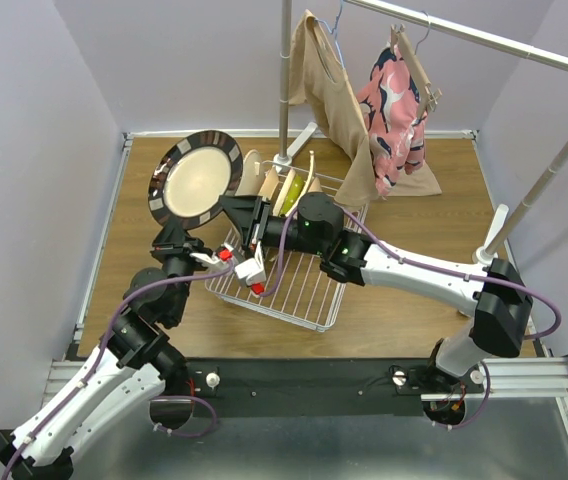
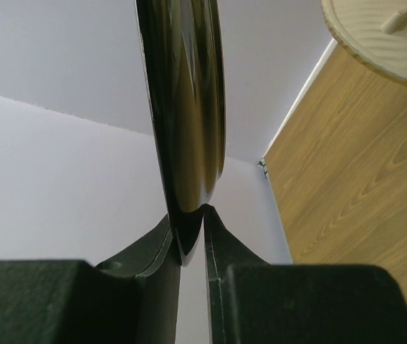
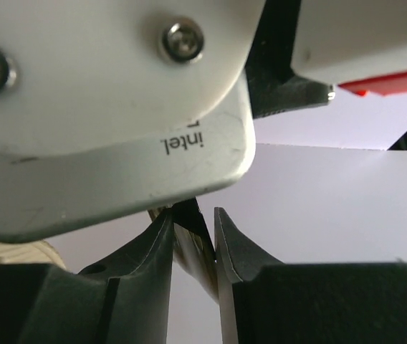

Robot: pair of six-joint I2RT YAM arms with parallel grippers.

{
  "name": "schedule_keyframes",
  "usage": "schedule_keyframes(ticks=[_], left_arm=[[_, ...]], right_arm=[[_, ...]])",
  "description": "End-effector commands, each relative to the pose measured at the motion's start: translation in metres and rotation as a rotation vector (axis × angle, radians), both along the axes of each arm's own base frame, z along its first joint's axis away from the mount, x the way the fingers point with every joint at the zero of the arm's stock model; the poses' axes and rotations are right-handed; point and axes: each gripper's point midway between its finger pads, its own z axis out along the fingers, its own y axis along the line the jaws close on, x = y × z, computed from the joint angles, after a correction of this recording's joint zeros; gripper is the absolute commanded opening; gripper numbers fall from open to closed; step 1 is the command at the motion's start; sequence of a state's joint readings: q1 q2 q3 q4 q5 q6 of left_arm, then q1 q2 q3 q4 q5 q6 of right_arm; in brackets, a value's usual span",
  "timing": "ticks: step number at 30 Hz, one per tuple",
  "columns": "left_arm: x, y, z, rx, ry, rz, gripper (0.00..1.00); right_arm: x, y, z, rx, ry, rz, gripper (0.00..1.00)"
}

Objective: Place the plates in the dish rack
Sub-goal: Pass the plate from the right arm to the left

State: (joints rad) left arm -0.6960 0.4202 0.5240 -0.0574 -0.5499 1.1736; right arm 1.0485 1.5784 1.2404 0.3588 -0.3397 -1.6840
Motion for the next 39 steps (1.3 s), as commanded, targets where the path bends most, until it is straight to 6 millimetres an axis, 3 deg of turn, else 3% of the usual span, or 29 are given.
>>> schedule_keyframes(ticks=[1, 9, 17, 22, 27, 39], left_arm=[[-0.001, 0.012, 0.009, -0.065, -0.051, 0.070, 0.00], [0.000, 0.012, 0.007, -0.125, -0.053, 0.077, 0.00], [0.002, 0.010, 0.011, -0.173, -0.062, 0.078, 0.00], [0.002, 0.012, 0.011, -0.226, -0.059, 0.093, 0.00], [0.002, 0.014, 0.017, -0.304, -0.058, 0.106, 0.00], [0.008, 0.007, 0.027, -0.407, -0.039, 0.103, 0.00]], right_arm=[[-0.045, -0.007, 0.101, 0.263, -0.206, 0.135, 0.37], [-0.044, -0.008, 0.103, 0.273, -0.203, 0.129, 0.70], [-0.043, -0.010, 0.100, 0.272, -0.193, 0.118, 0.83], [-0.040, -0.012, 0.095, 0.264, -0.178, 0.102, 0.84], [-0.033, -0.017, 0.103, 0.286, -0.157, 0.059, 0.84], [-0.013, -0.048, 0.110, 0.339, -0.070, -0.103, 0.84]])
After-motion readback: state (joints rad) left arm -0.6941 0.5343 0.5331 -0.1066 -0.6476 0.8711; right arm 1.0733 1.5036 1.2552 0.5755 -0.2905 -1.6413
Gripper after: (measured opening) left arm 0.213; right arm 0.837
